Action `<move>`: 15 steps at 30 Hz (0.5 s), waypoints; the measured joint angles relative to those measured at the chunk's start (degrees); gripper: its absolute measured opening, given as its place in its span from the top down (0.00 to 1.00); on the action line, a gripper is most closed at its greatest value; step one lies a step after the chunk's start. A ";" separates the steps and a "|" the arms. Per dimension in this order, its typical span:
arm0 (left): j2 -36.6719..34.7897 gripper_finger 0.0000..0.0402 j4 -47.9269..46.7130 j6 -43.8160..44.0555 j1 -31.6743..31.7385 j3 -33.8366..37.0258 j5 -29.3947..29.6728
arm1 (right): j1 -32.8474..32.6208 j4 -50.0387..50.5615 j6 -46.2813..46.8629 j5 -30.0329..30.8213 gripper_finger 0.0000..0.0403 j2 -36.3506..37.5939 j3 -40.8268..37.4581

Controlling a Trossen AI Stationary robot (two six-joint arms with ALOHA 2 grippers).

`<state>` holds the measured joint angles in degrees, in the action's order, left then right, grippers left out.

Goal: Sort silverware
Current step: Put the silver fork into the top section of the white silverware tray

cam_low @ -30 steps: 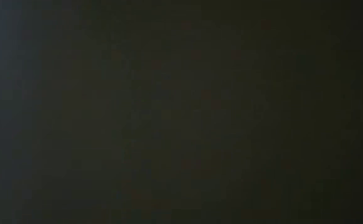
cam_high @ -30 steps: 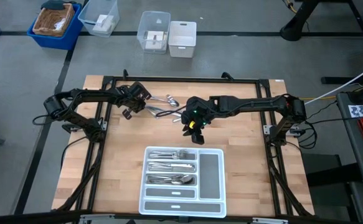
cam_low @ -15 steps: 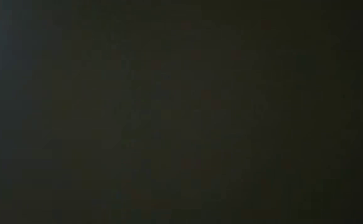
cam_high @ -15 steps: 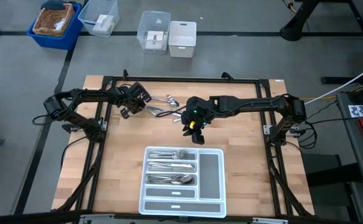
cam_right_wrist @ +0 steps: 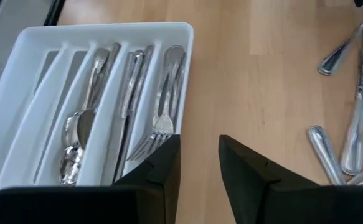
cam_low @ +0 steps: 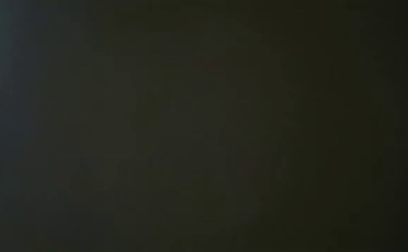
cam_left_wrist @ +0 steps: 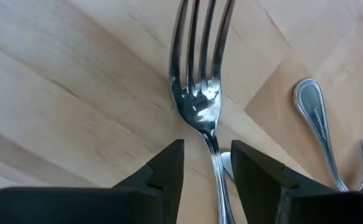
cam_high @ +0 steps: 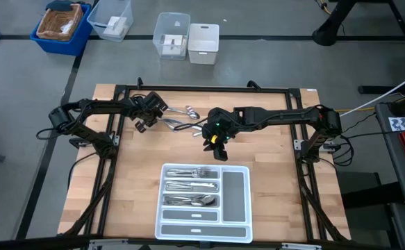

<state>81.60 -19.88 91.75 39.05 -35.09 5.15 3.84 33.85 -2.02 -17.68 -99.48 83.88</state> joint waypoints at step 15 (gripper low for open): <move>4.98 0.73 2.12 6.84 -0.41 -0.37 -0.38 | 0.00 0.70 -0.02 3.12 0.72 0.00 -0.02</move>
<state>86.59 -17.76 98.59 38.64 -35.46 4.77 3.84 34.54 -2.04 -14.57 -99.48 83.85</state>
